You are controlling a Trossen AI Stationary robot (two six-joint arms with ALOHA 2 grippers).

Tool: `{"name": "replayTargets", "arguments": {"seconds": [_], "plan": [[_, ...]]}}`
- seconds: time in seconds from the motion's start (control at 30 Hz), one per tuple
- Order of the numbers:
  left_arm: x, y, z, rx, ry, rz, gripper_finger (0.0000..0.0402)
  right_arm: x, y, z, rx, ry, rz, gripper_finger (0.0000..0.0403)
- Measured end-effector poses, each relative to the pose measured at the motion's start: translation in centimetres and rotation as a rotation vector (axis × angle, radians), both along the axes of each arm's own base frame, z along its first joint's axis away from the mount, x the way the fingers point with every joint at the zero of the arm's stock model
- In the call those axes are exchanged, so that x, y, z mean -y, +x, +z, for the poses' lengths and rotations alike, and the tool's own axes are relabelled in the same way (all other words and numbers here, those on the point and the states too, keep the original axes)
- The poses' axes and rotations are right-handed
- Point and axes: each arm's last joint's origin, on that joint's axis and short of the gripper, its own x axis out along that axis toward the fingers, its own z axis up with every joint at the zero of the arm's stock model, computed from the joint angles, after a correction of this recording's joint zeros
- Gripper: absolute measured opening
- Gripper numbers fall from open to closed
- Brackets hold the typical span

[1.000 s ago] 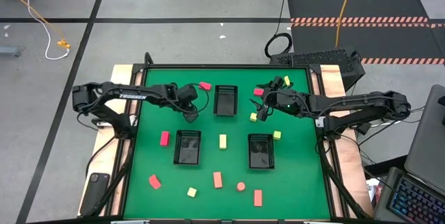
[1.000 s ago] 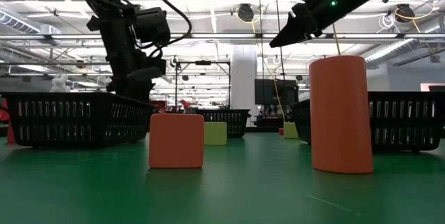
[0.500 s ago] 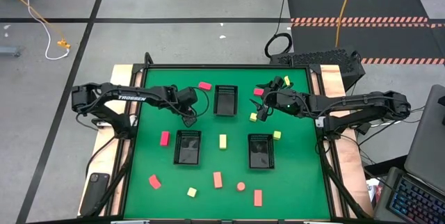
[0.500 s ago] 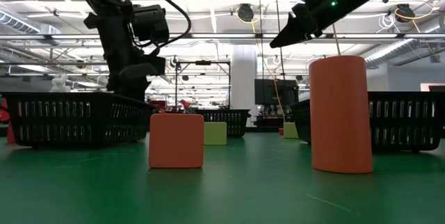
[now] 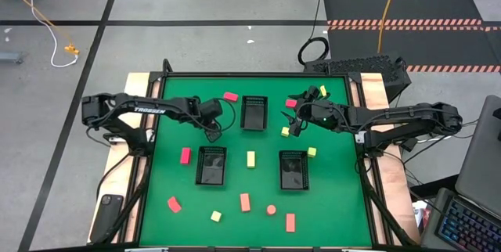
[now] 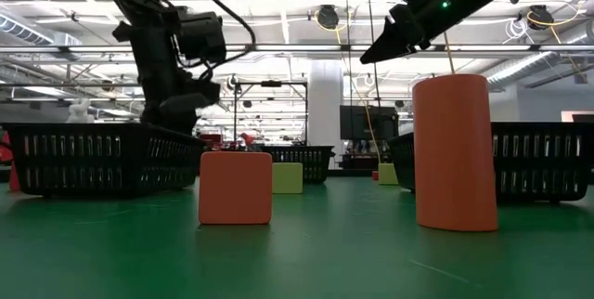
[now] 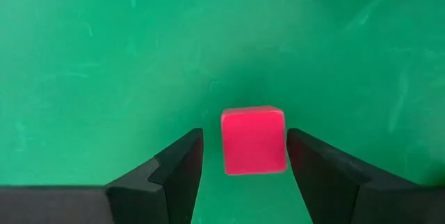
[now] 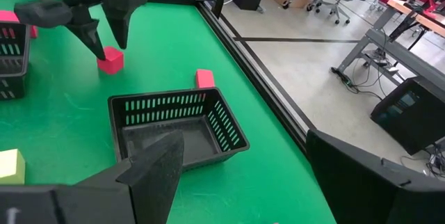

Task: Sort & place blocks by color
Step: Put the red block into the top black bin

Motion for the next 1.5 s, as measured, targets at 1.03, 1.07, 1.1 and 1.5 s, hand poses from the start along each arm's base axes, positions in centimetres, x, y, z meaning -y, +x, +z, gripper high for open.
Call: {"name": "replayTargets", "arguments": {"seconds": [1.03, 1.07, 1.1, 1.5], "plan": [[-0.5, 1.2, -1.2, -0.010, 0.045, -0.021, 0.0130, 0.0, 0.0, 0.0, -0.009, -0.012, 0.005, 0.0297], [-0.6, 1.4, -0.9, 0.004, 0.049, -0.027, 0.0130, 0.0, 0.0, 0.0, -0.009, -0.013, 0.005, 0.0297], [-0.7, 1.7, -0.5, 0.021, 0.056, -0.034, 0.0130, 0.0, 0.0, 0.0, -0.011, -0.015, 0.006, 0.0297], [-2.0, 6.2, 6.8, 0.241, 0.205, -0.174, 0.0130, 0.3, -0.1, 0.0, -0.017, -0.026, -0.006, 0.0297]]}}
